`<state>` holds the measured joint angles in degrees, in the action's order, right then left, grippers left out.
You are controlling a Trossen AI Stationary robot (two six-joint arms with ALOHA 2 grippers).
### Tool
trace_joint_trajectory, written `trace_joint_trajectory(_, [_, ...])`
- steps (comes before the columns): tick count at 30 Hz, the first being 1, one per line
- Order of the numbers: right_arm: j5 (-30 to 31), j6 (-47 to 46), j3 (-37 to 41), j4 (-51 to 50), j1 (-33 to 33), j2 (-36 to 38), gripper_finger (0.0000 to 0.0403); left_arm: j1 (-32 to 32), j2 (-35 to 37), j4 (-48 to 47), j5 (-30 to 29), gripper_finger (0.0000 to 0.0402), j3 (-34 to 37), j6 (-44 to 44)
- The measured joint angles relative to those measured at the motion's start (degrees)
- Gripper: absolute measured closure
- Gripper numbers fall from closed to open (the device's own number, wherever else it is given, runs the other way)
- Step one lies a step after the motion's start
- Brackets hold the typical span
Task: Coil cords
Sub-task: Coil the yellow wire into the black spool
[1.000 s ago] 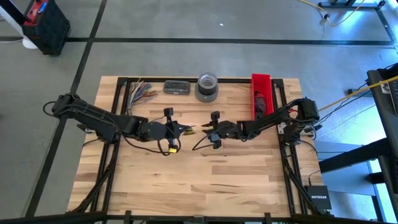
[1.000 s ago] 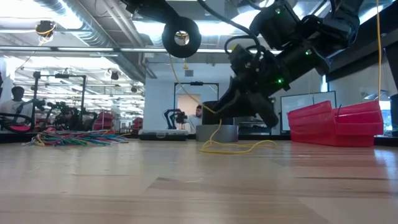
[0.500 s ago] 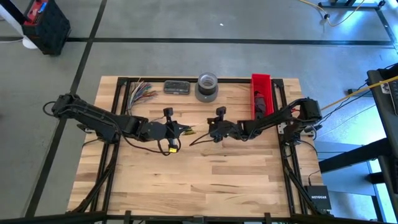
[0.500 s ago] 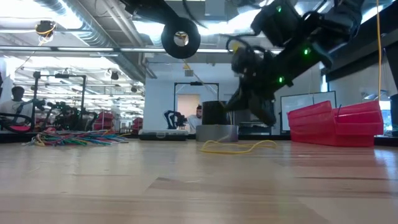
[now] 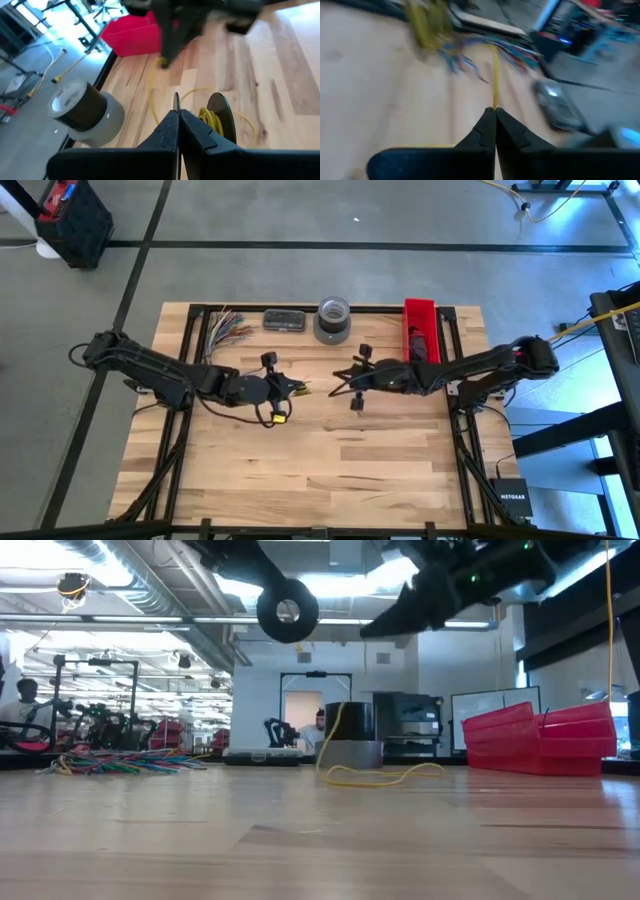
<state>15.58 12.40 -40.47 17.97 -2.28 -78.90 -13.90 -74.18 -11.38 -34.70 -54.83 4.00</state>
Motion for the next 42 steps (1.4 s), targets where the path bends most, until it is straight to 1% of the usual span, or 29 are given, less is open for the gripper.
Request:
trace_joint_trajectory(3, [-5.5, -2.2, 0.0, 0.2, 0.0, 0.6, 0.04, 1.2, -0.8, 0.5, 0.0, 0.0402, 0.0, -1.4])
trace_joint_trajectory(7, [-9.6, -3.4, 0.0, 0.6, 0.0, 0.7, 0.0399, 3.1, -2.4, 2.5, 0.0, 0.0401, 0.0, -2.2])
trace_joint_trajectory(15, [-12.1, -5.4, 0.0, 2.9, 0.0, 0.6, 0.0399, 5.2, -4.9, 6.6, -0.1, 0.0401, 0.0, -2.1])
trace_joint_trajectory(24, [-17.9, -11.8, 0.0, 12.4, 0.0, -1.4, 0.0398, 5.8, -9.1, 15.5, -0.1, 0.0401, 0.0, 1.2])
trace_joint_trajectory(28, [-18.2, -12.2, 0.0, 15.0, 0.0, -3.7, 0.0398, 5.8, -9.6, 17.4, -0.1, 0.0401, 0.0, 1.4])
trace_joint_trajectory(35, [-18.1, -12.2, 0.0, 22.4, -0.6, -7.3, 0.0398, 5.9, -10.9, 19.2, -0.1, 0.0401, 0.0, 1.9])
trace_joint_trajectory(39, [-17.7, -11.9, -2.7, 22.5, -2.3, -9.9, 0.0398, 6.1, -11.7, 21.4, -0.1, 0.0401, 0.0, 1.3])
trace_joint_trajectory(42, [-16.6, -9.5, -4.8, 21.5, -3.6, -12.1, 0.0398, 6.1, -11.8, 21.5, -0.2, 0.0401, 0.0, 1.5])
